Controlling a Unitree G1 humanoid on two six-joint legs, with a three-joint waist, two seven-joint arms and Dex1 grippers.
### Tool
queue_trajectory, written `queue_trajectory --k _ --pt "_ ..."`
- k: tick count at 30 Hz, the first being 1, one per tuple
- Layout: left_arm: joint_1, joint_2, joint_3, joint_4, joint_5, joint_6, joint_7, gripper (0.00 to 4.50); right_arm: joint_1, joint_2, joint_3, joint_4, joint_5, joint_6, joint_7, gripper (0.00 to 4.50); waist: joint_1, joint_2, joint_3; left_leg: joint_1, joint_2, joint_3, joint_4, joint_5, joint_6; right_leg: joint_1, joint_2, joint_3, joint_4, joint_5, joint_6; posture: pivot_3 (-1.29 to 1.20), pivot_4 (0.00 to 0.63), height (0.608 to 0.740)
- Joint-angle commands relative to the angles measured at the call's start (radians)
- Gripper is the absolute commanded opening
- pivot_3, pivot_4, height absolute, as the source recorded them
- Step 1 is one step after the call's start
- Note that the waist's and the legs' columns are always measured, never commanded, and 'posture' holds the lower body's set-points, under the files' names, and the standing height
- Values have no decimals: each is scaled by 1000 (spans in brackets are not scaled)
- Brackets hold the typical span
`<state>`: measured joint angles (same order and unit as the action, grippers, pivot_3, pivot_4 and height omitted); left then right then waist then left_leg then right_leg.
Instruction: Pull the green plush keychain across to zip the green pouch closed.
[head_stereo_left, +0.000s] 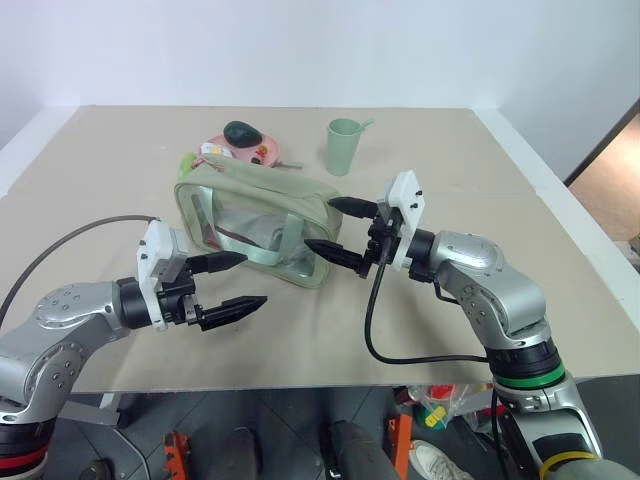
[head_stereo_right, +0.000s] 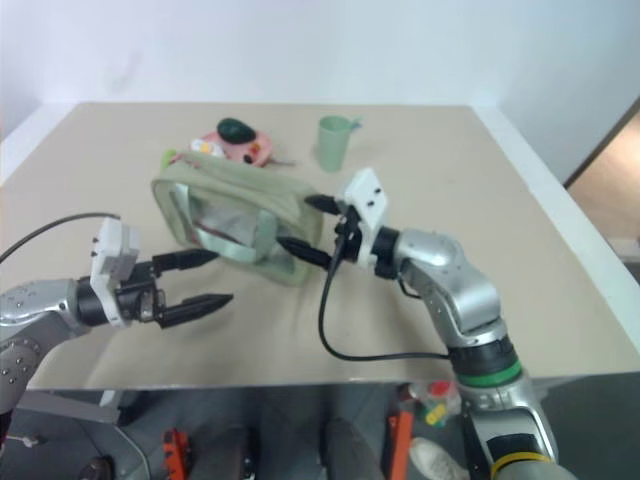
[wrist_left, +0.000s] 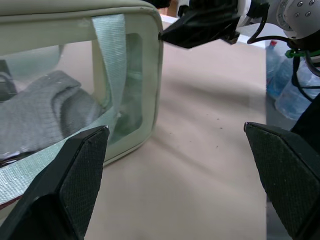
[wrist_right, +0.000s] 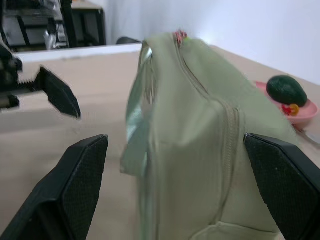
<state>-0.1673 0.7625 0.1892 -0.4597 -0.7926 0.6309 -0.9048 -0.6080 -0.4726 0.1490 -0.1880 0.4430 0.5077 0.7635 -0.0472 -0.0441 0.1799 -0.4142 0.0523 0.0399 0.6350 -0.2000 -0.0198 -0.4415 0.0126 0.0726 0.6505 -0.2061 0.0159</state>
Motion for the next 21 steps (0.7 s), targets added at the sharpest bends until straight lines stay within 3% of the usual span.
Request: queue_trajectory --k 1,8,15,21 --pt "-8 -19 20 -24 -8 -22 21 4500 -7 5 5 -7 -22 -44 29 2909 0 0 0 0 0 0 0 0 0 0 0 0 0 0 0 0 150 740" --pt "7 -46 23 -13 16 -41 37 4500 -21 43 16 5 -60 -69 19 549 -1 0 0 0 1 -1 0 0 0 0 1 -1 0 1 0 0 150 740" --pt "2 -64 3 -4 33 -50 38 4500 -32 24 15 12 -120 -169 64 549 -1 0 0 0 0 0 1 0 0 0 0 -1 1 1 0 0 150 740" --pt "10 -66 9 -4 39 -46 33 4500 -24 -101 -99 70 -86 -278 195 549 2 0 0 0 0 -1 1 0 0 0 0 -1 0 1 0 0 150 740"
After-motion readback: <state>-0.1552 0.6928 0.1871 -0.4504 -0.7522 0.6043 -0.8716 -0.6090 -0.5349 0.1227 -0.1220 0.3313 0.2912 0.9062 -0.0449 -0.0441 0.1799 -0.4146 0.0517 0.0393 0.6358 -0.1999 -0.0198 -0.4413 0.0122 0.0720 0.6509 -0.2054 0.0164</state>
